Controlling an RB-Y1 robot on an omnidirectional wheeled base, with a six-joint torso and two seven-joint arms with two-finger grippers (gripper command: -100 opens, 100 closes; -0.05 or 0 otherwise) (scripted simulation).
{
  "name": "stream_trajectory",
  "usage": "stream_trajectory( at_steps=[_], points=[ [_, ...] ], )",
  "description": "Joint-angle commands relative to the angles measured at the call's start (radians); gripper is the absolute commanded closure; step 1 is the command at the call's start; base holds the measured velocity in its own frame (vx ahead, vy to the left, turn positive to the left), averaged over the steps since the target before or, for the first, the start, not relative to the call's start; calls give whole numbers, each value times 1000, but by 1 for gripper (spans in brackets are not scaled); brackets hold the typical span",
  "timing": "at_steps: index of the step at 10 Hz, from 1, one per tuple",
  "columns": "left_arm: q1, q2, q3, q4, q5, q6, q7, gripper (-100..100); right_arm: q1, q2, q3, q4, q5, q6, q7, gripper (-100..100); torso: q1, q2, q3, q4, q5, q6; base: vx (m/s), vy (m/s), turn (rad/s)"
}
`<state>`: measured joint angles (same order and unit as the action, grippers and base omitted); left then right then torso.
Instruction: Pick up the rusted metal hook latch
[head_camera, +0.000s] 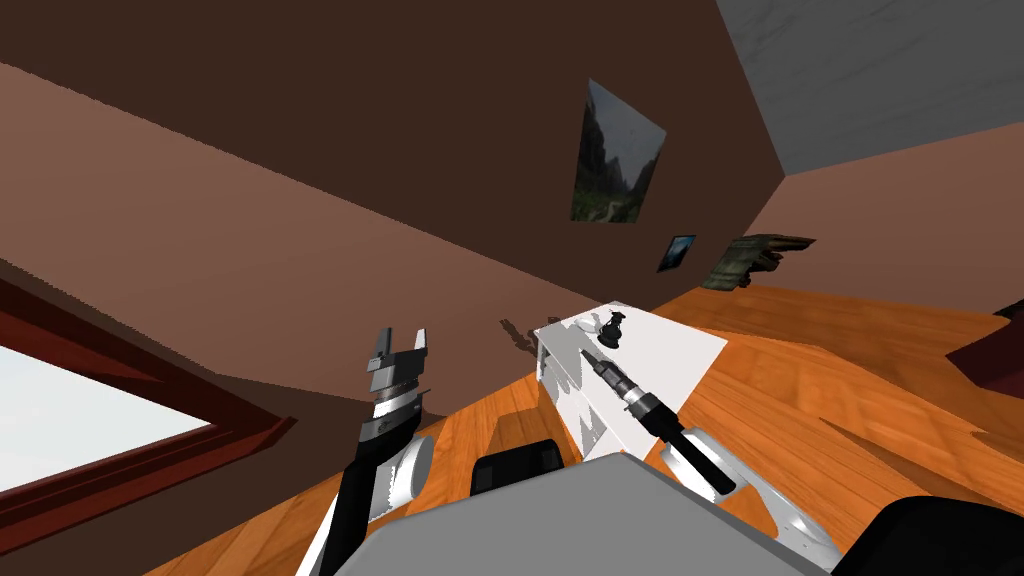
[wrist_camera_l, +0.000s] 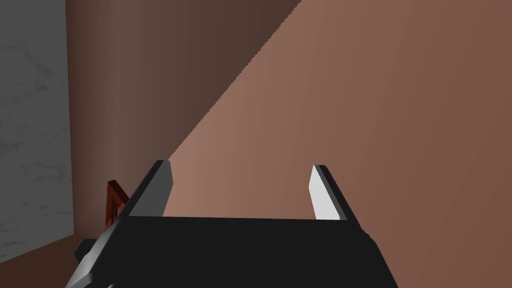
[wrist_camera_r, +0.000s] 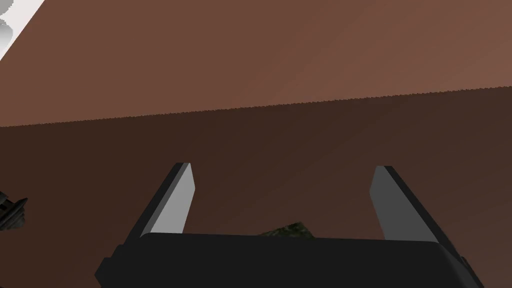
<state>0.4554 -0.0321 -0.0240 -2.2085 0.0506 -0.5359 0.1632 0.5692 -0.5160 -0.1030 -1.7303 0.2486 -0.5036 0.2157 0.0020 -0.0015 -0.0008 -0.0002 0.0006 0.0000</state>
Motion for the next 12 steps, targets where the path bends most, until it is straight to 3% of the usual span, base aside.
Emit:
stream_trajectory(
  at_steps=[1, 5, 10, 12],
  points=[
    [0, 0, 0, 0, 0, 0, 0, 0, 6, -13, 0, 50, 10, -1, 14, -100, 0, 0, 0, 0, 0, 0, 22, 29, 56],
    [0, 0, 0, 0, 0, 0, 0, 0, 6, -41, 5, 109, 25, 8, 30, -100, -1, 1, 0, 0, 0, 1, 11, 12, 42],
    [0, 0, 0, 0, 0, 0, 0, 0, -4, -122, 32, 267, 77, 39, 84, -100, -1, 0, 0, 0, 0, 1, 21, 22, 84],
    [0, 0, 0, 0, 0, 0, 0, 0, -4, -122, 32, 283, 77, 39, 84, -100, -1, 0, 0, 0, 0, 1, 20, 11, 20]
  ],
)
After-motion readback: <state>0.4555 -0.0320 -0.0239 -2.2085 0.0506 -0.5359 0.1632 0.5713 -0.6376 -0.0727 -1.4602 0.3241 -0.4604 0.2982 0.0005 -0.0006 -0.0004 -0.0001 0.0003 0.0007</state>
